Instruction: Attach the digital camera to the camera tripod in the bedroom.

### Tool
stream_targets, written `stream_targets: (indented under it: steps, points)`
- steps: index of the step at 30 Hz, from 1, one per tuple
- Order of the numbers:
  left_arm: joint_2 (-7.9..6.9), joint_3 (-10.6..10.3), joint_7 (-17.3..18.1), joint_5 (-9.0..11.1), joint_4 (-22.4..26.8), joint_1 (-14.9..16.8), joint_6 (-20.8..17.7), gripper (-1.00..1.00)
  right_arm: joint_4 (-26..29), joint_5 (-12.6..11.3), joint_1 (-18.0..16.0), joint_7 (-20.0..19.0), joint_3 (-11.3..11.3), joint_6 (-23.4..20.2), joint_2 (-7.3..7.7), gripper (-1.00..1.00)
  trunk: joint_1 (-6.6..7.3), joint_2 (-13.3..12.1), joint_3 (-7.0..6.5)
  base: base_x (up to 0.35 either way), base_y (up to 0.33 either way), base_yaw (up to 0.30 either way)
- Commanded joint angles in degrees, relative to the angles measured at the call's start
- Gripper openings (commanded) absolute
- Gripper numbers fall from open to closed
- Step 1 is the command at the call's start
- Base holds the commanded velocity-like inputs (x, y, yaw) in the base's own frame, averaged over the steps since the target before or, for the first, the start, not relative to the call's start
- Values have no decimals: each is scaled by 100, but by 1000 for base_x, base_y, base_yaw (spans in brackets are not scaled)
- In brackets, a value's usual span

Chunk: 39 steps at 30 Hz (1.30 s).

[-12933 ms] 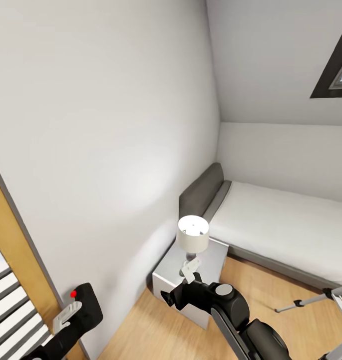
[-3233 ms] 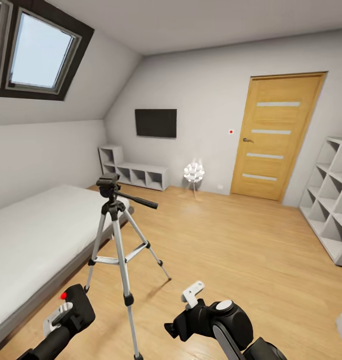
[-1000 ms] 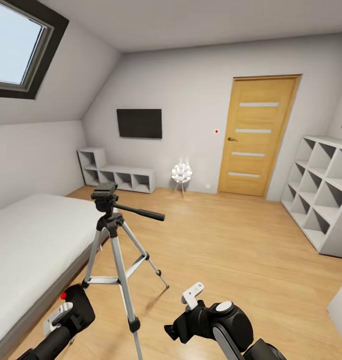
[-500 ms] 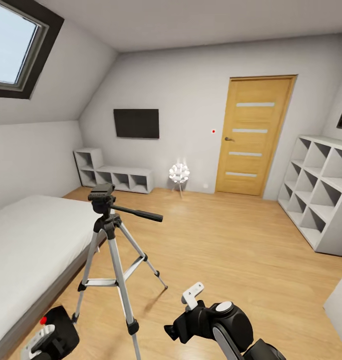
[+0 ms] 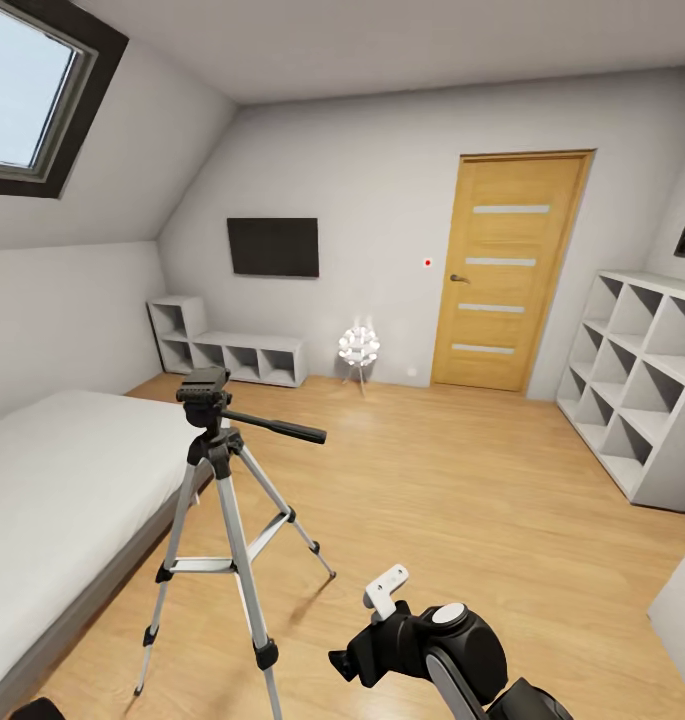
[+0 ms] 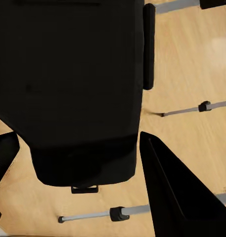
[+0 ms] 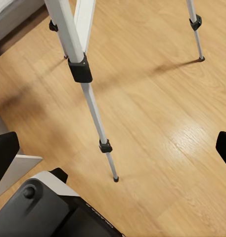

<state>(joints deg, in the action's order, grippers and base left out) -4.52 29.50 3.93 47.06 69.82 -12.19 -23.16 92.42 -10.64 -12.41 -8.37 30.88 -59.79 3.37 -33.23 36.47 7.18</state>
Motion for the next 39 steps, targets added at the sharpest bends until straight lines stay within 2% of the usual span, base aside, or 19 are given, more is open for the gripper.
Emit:
stream_targets:
  steps: [1, 7, 19, 27, 39]
  points:
    - [15, 73, 16, 22, -2, -16, -37, -100, 5, -19, -7, 6, 6, -21, 4, 100, -2, 8, 8, 0, 0, 0]
    - [52, 266, 14, 10, -36, -71, -39, -100, 5, -22, -7, 3, 8, -21, 1, 100, -2, 8, 8, 0, 0, 0]
    - [59, 322, 2, -18, -49, -89, -39, -100, -7, -49, 0, -1, -4, -21, 12, 100, -2, 8, 8, 0, 0, 0]
    - [57, 320, 0, -21, -48, -90, -39, -100, -269, -338, 253, -1, -23, -21, 36, 100, -2, 8, 8, 0, 0, 0]
    - [61, 305, -12, -24, -47, -90, -33, -100, -549, -544, 399, 2, -47, -21, 49, 100, -2, 8, 8, 90, 58, 0]
